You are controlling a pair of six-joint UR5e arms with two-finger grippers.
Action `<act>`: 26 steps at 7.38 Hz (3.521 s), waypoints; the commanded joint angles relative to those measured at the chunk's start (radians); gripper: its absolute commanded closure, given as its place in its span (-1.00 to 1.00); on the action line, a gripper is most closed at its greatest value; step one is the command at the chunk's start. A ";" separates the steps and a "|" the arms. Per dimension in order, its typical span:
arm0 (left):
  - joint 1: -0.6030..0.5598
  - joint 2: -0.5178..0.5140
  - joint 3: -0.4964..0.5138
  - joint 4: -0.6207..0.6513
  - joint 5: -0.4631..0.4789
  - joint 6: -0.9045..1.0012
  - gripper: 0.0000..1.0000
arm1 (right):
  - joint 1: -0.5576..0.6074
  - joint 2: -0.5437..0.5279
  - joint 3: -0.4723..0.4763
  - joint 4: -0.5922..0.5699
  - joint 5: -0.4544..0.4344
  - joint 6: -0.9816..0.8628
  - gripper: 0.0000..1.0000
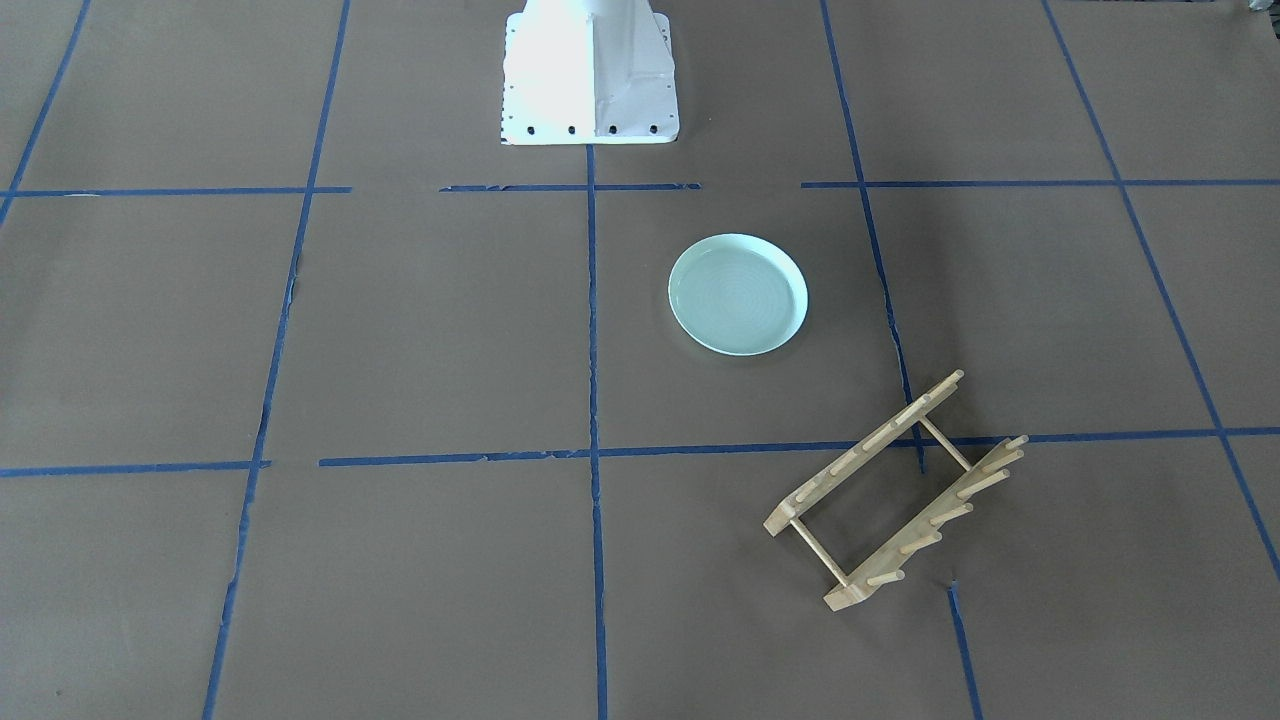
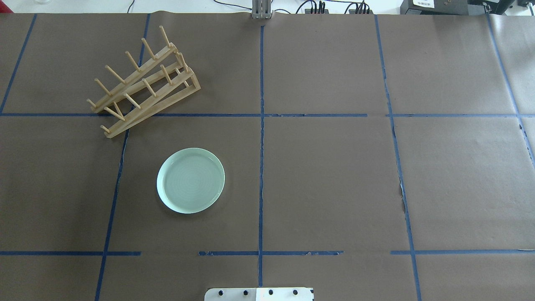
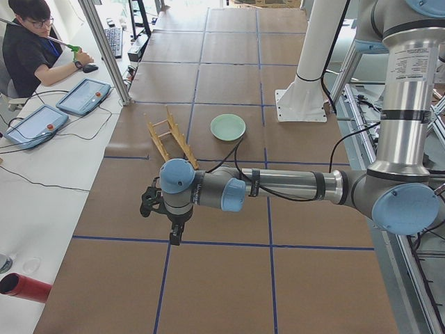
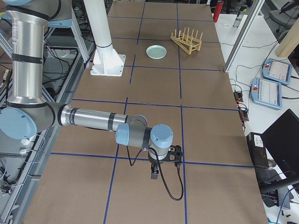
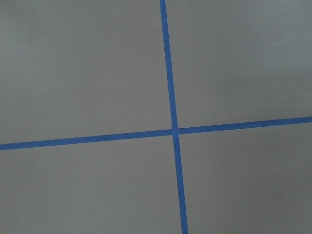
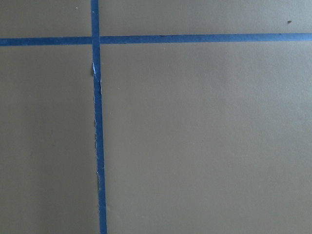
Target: Place plate on rack
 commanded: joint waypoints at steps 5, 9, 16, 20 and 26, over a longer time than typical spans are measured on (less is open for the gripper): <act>0.021 -0.023 -0.045 -0.006 -0.009 -0.008 -1.00 | 0.001 0.000 0.000 0.000 0.000 0.000 -1.00; 0.298 -0.119 -0.224 -0.003 0.006 -0.581 -1.00 | 0.001 0.000 0.000 0.000 0.000 0.000 -1.00; 0.811 -0.633 -0.115 0.245 0.238 -1.363 -1.00 | 0.001 0.000 0.002 0.000 0.000 0.000 -1.00; 0.977 -0.825 0.140 0.342 0.299 -1.436 -0.98 | -0.001 0.000 0.002 0.000 0.000 0.000 -1.00; 1.042 -0.805 0.160 0.330 0.368 -1.437 -0.02 | -0.001 0.000 0.000 0.000 0.000 0.000 -1.00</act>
